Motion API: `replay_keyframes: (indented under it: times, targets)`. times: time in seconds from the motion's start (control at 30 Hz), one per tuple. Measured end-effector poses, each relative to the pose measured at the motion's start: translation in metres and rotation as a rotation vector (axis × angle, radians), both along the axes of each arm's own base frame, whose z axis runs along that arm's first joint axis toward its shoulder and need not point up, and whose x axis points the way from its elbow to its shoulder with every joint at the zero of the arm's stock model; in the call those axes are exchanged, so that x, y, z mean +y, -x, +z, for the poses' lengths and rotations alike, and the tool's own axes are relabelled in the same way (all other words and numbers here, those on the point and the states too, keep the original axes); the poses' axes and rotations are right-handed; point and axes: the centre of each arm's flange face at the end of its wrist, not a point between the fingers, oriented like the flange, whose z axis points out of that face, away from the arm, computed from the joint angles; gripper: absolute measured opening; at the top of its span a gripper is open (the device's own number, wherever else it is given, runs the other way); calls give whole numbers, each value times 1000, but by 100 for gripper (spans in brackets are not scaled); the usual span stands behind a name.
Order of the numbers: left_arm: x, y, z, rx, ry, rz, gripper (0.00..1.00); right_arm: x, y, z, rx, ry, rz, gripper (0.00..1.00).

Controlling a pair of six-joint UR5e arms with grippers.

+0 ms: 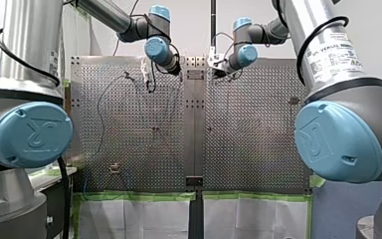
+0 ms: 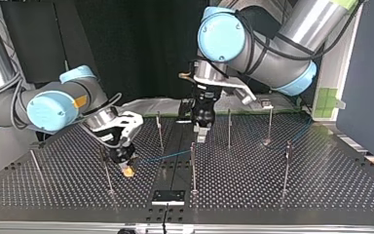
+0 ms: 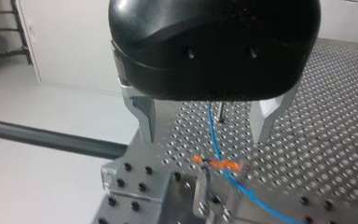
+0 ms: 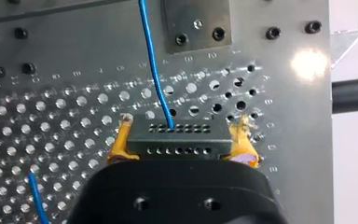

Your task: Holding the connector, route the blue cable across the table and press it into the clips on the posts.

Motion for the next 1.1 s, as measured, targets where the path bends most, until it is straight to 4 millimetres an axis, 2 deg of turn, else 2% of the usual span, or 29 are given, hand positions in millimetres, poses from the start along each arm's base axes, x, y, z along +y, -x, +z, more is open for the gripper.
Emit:
replay_keyframes:
  times: [0.33, 0.53, 0.77, 1.1]
  targets:
    - [-37, 12, 12, -55, 15, 0, 100, -2, 10, 7, 3, -1, -14, 0]
    - [-61, 17, 9, -38, -10, -14, 100, -1, 13, 7, 6, -4, -18, 0]
    - [-79, 2, 3, -32, -20, 18, 100, -1, 14, 8, 8, -3, -20, 0]
    - [-90, -23, -9, -4, -76, 82, 100, 0, 15, 9, 9, -2, -20, 0]
